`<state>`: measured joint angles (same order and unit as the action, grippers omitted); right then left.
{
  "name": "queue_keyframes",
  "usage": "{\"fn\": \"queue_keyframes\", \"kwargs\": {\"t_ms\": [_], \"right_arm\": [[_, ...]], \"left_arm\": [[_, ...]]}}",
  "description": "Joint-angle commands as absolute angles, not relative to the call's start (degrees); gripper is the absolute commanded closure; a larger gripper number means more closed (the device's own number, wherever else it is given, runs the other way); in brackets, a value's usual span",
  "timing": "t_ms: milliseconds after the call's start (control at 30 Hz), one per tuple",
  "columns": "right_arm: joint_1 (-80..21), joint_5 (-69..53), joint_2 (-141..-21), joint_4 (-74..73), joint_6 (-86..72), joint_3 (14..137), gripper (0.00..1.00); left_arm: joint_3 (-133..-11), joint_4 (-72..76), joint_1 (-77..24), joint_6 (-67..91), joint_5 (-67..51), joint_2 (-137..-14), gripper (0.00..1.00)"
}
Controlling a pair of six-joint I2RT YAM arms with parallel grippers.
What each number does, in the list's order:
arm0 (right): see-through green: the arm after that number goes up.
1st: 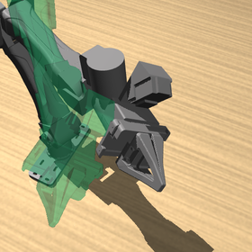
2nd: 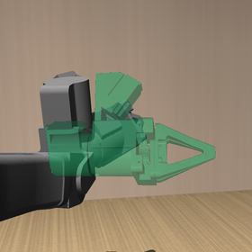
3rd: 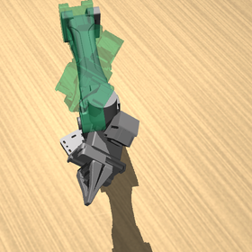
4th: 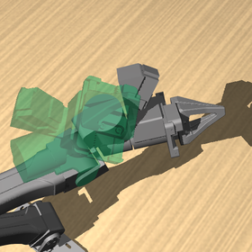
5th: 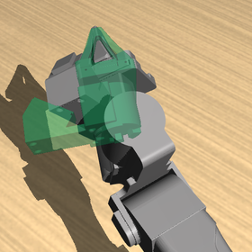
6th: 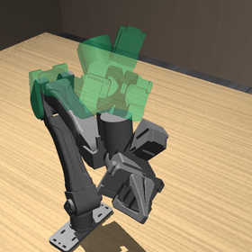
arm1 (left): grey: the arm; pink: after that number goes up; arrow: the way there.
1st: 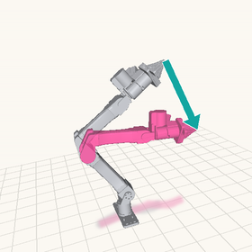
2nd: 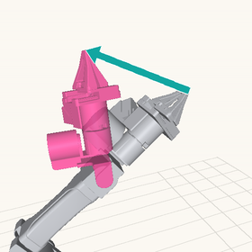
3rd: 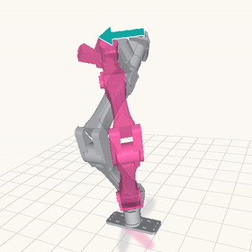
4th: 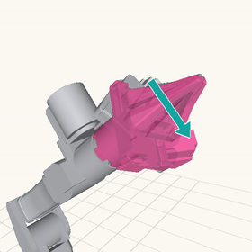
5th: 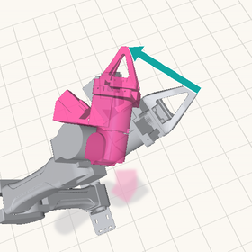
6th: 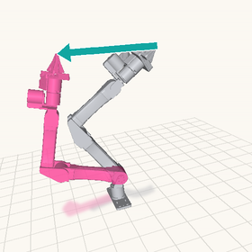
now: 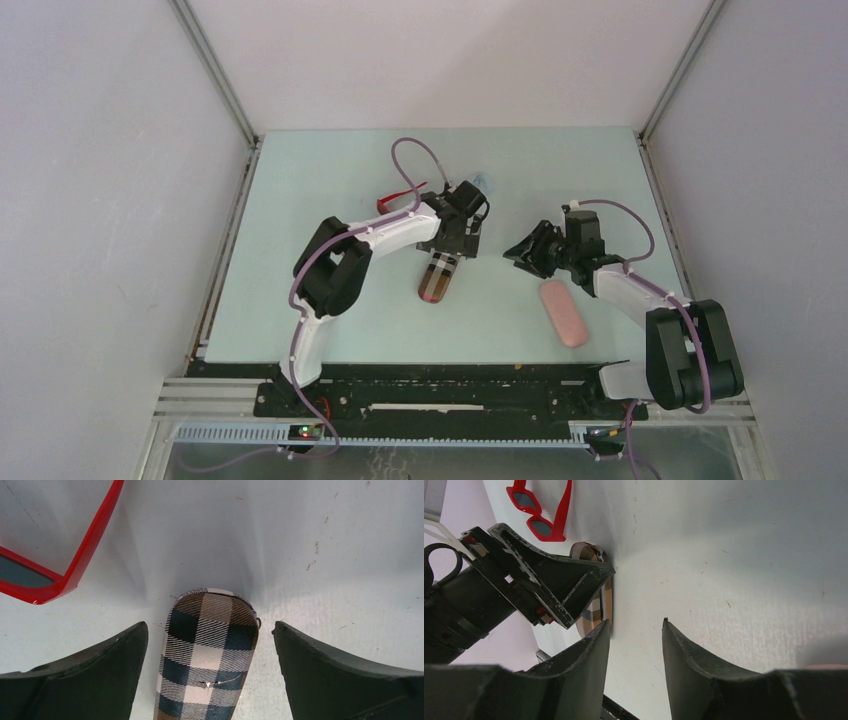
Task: Organize the sunglasses
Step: Close the sunglasses case at the center of the board.
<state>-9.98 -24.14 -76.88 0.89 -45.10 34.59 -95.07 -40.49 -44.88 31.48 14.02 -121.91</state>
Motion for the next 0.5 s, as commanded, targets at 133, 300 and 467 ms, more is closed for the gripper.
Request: {"fn": "queue_keyframes", "kwargs": {"t_ms": [133, 300, 467], "right_arm": [[-9.49, -24.66, -75.26, 0.49, -43.72, 34.65, 0.50], [-9.41, -24.85, -75.02, 0.86, -43.99, 33.88, 0.50], [-9.33, -24.80, -74.66, 1.01, -44.12, 33.08, 0.50]], "left_arm": [[-98.29, -41.15, -44.84, 32.01, 15.62, -123.23, 0.10], [-99.86, -41.13, -44.58, 31.98, 15.37, -124.67, 0.27], [-99.73, -40.11, -44.65, 31.22, 14.39, -124.19, 0.70]]}}
